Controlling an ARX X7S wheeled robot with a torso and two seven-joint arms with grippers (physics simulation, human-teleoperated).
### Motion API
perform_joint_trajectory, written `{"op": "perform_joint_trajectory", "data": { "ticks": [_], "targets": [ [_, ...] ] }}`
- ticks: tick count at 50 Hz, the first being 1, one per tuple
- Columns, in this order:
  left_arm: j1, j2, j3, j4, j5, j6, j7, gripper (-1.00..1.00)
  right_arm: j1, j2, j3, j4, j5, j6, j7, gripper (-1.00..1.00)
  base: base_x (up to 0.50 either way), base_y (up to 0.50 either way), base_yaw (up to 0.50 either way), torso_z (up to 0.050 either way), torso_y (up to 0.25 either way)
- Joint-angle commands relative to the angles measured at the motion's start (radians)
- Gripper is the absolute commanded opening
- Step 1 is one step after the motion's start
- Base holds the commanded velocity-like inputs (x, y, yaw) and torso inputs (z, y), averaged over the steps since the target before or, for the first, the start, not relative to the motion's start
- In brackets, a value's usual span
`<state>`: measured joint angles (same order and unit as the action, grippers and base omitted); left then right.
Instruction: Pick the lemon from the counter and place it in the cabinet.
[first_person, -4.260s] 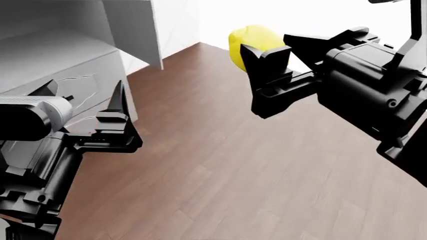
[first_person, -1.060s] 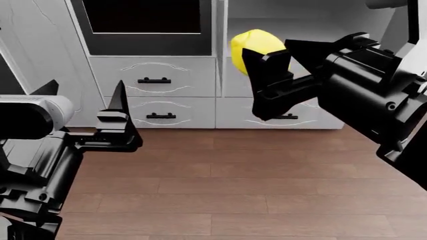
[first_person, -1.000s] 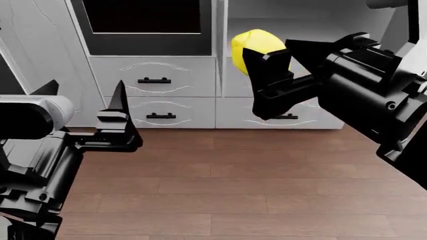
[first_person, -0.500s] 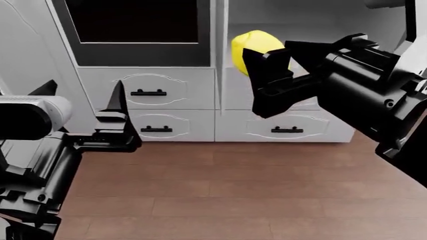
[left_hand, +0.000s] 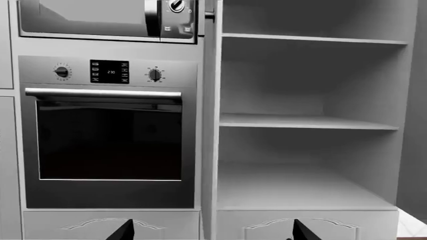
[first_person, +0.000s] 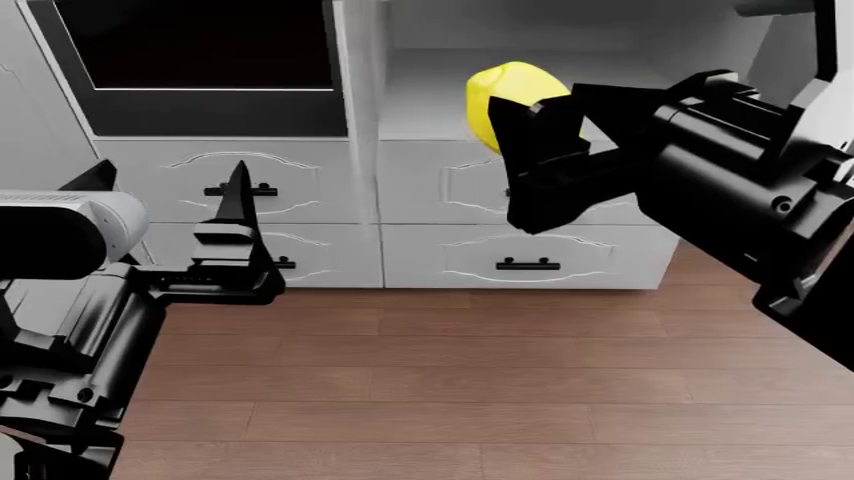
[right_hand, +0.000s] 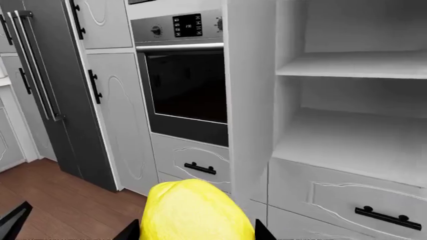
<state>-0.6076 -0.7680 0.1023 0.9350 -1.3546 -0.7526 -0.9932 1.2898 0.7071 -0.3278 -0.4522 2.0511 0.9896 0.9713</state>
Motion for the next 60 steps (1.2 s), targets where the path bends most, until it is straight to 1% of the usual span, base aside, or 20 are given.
{"op": "perform_joint_trajectory", "data": {
  "ticks": [1, 8, 13, 47, 60],
  "targets": [
    [-0.001, -0.002, 0.003, 0.0, 0.001, 0.003, 0.0, 1.0, 0.003, 0.004, 0.002, -0.008, -0.001, 0.001, -0.002, -1.0, 0.0, -0.5, 0.0, 0.0, 0.0],
    [0.0, -0.003, 0.004, -0.001, 0.001, 0.005, 0.0, 1.0, 0.004, 0.005, 0.0, -0.008, -0.007, 0.001, -0.007, -1.0, 0.02, -0.5, 0.0, 0.0, 0.0],
    [-0.003, -0.003, 0.006, -0.003, 0.002, 0.005, 0.0, 1.0, 0.004, 0.005, -0.001, -0.006, -0.012, 0.001, -0.011, -1.0, 0.28, -0.48, 0.0, 0.0, 0.0],
    [0.0, -0.008, 0.012, 0.0, 0.003, 0.013, -0.003, 1.0, 0.004, 0.015, -0.016, -0.02, 0.005, -0.011, 0.003, -1.0, 0.44, -0.39, 0.0, 0.0, 0.001],
    [-0.004, -0.009, 0.017, -0.004, 0.005, 0.015, -0.002, 1.0, 0.003, 0.017, -0.016, -0.024, -0.004, -0.015, -0.001, -1.0, 0.5, -0.16, 0.0, 0.0, 0.001]
  ]
}}
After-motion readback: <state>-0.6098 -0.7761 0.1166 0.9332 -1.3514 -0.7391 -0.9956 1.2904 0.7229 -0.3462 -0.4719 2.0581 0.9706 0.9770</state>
